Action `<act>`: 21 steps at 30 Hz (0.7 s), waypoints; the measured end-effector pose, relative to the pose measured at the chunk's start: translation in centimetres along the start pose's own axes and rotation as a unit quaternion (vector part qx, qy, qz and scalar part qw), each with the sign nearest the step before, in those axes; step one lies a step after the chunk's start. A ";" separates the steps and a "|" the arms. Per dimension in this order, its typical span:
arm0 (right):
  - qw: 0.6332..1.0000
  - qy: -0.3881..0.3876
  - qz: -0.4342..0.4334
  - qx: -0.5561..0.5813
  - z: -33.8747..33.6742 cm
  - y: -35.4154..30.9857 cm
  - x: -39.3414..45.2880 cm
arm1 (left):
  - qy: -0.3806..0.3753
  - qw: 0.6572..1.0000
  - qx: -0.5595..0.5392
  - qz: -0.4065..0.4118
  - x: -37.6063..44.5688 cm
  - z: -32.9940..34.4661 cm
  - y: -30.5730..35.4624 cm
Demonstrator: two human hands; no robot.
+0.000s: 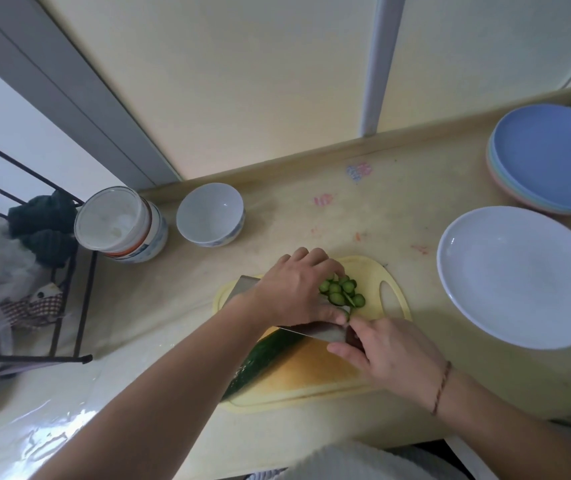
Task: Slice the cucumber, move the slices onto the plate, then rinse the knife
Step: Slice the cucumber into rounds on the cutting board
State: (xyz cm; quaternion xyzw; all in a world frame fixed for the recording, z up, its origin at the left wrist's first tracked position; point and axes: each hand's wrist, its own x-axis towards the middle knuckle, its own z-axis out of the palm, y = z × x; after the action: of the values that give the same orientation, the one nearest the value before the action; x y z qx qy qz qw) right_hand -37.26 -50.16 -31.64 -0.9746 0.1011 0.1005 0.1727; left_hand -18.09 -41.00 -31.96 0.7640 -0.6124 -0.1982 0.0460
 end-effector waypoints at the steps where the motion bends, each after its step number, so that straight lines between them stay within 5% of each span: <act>1: 1.000 -0.004 -0.001 0.001 -0.1 -0.1 0.0 | 0.019 1.000 0.020 -0.003 0.2 0.1 -0.1; 6: 1.000 0.003 0.000 0.021 0.0 -0.7 -0.4 | 0.063 0.996 0.060 -0.031 1.2 0.4 -0.2; 8: 0.999 0.004 0.012 0.051 0.2 -0.9 -0.7 | 0.160 0.987 -0.007 -0.005 1.0 -0.4 -0.2; 11: 0.980 -0.007 0.057 0.188 0.5 -1.3 -1.8 | 0.362 0.927 -0.098 -0.023 -1.8 -3.1 0.0; 14: 0.921 -0.013 0.139 0.363 0.4 -1.8 -3.0 | 0.523 0.840 -0.140 -0.030 -6.7 -4.5 1.4; 16: 0.856 -0.050 0.191 0.478 0.1 -2.2 -3.6 | 0.511 0.851 -0.121 -0.014 -9.3 -2.2 1.9; 18: 0.800 -0.096 0.221 0.549 -0.1 -2.5 -3.6 | 0.405 0.911 -0.069 -0.034 -10.8 2.0 1.8; 21: 0.798 -0.124 0.240 0.538 0.1 -2.8 -3.3 | 0.292 0.952 -0.023 -0.087 -11.3 7.3 1.5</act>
State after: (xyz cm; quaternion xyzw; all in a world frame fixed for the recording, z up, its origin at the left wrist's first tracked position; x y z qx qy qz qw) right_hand -39.79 -46.98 -30.10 -0.6484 0.3475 0.1884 0.6506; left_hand -24.00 -29.31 -35.38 0.8377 -0.4981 0.0164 0.2234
